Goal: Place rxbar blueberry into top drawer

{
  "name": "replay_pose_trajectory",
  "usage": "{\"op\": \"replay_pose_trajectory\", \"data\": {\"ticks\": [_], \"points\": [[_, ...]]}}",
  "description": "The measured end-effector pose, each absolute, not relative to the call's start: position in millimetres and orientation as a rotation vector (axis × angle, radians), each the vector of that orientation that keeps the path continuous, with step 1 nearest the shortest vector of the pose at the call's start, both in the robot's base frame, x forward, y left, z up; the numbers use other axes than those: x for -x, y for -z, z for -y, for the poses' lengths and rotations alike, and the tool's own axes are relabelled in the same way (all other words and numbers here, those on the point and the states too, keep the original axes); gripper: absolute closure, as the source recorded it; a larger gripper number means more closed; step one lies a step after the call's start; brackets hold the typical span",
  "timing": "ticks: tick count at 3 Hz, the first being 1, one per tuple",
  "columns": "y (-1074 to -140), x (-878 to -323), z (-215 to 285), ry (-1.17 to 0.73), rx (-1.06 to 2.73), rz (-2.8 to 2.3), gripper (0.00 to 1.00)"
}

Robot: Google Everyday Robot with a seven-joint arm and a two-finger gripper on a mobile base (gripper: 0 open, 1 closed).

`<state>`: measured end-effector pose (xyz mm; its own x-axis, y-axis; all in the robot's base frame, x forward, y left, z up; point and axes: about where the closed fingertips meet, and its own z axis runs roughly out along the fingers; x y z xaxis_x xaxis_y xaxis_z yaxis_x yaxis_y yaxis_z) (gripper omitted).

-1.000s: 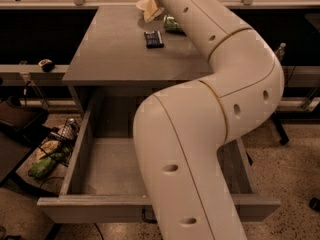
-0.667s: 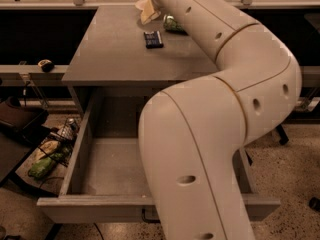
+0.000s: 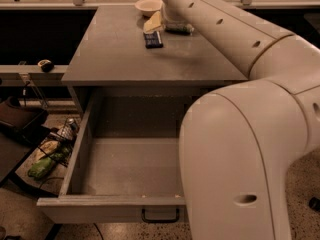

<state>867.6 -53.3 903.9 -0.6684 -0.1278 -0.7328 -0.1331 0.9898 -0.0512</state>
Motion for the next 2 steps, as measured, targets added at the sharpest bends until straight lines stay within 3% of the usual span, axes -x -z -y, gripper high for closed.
{"op": "replay_pose_trajectory", "data": {"ticks": [2], "points": [[-888.3, -872.7, 53.5, -0.019, 0.174, -2.333, 0.0]]}}
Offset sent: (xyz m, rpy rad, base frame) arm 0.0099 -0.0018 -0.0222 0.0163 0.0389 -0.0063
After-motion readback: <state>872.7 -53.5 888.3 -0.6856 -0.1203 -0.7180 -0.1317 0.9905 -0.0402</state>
